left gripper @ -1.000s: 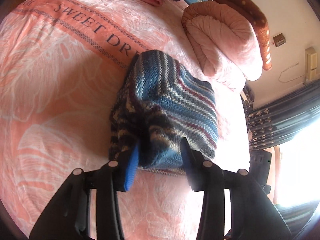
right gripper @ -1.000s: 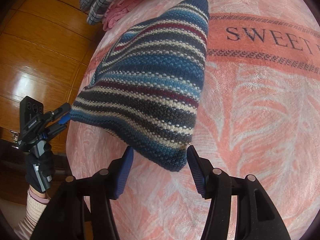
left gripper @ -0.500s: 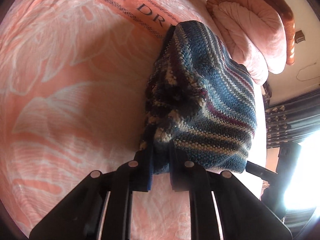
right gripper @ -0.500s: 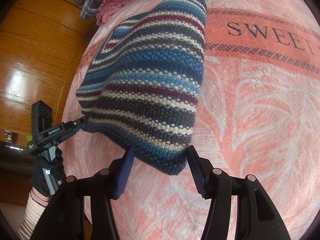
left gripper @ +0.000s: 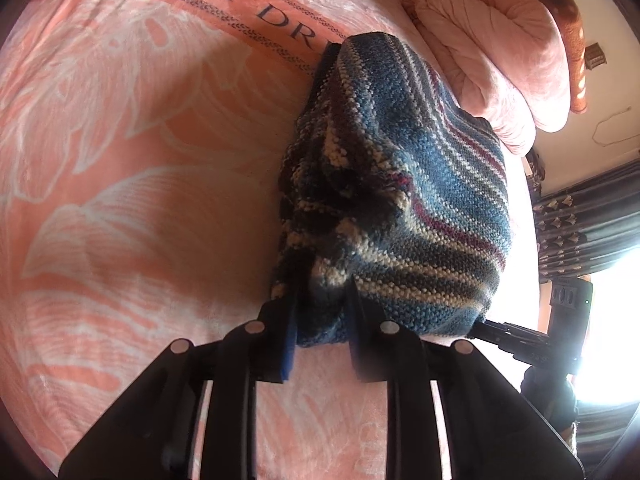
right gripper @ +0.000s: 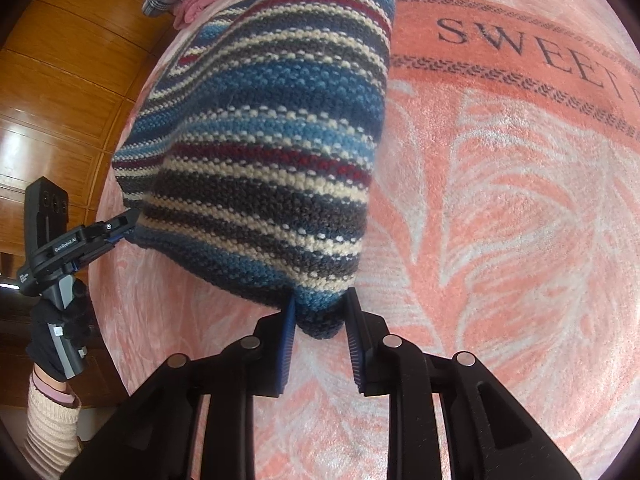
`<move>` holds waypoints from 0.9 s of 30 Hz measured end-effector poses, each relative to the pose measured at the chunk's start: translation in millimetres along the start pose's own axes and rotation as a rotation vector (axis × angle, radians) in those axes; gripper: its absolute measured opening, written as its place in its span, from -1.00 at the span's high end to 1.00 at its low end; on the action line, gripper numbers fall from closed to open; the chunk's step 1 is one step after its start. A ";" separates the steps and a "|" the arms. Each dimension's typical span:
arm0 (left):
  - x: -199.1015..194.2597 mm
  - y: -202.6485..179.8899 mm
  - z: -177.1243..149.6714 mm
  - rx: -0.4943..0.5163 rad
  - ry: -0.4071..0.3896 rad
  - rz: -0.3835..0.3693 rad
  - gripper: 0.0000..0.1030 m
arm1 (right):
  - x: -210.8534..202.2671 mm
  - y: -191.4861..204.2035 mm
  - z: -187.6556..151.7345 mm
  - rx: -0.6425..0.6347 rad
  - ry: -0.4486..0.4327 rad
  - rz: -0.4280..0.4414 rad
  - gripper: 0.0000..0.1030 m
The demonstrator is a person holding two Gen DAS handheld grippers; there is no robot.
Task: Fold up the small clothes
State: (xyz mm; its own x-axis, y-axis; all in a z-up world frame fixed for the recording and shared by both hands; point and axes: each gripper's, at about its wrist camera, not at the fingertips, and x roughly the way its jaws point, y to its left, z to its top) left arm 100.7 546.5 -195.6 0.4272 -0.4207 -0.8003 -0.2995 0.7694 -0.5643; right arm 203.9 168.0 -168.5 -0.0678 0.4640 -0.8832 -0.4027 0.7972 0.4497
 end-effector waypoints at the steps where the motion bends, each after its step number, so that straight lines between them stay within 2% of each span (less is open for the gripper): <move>1: -5.5 -0.6 1.7 -0.010 0.001 -0.023 0.46 | -2.8 3.2 1.0 -0.011 -0.004 0.007 0.38; 3: -21.8 -2.9 7.6 -0.016 -0.032 -0.062 0.28 | -14.4 5.1 1.1 -0.030 -0.028 0.020 0.13; 5: -35.3 -5.9 18.2 -0.009 -0.072 -0.076 -0.03 | -25.6 6.2 3.4 -0.043 -0.064 0.034 -0.13; 9: -30.5 -12.9 54.0 0.005 -0.073 -0.059 -0.21 | -38.0 1.9 16.0 -0.023 -0.117 0.059 -0.16; 11: -15.9 -16.1 72.2 0.012 -0.045 -0.047 -0.24 | -39.2 -5.6 21.8 0.007 -0.127 0.086 -0.17; 16: 29.5 -7.4 96.5 0.002 0.036 -0.131 -0.24 | -35.1 -16.0 30.4 0.039 -0.132 0.132 -0.19; 21: 59.0 -0.8 105.9 0.007 0.067 -0.239 -0.29 | -22.0 -21.2 41.1 0.047 -0.126 0.176 -0.29; 25: 62.7 -1.1 107.3 0.032 0.083 -0.369 -0.34 | -8.9 -27.8 52.1 0.084 -0.115 0.230 -0.42; 27: 63.6 -4.3 102.4 0.079 0.095 -0.399 -0.36 | -0.8 -29.9 58.2 0.101 -0.108 0.259 -0.44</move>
State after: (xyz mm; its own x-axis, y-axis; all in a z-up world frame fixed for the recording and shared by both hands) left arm 216.5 565.7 -223.4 0.4150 -0.7326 -0.5395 -0.0582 0.5704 -0.8193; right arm 269.1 166.3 -173.5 -0.0564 0.6911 -0.7206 -0.2917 0.6789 0.6739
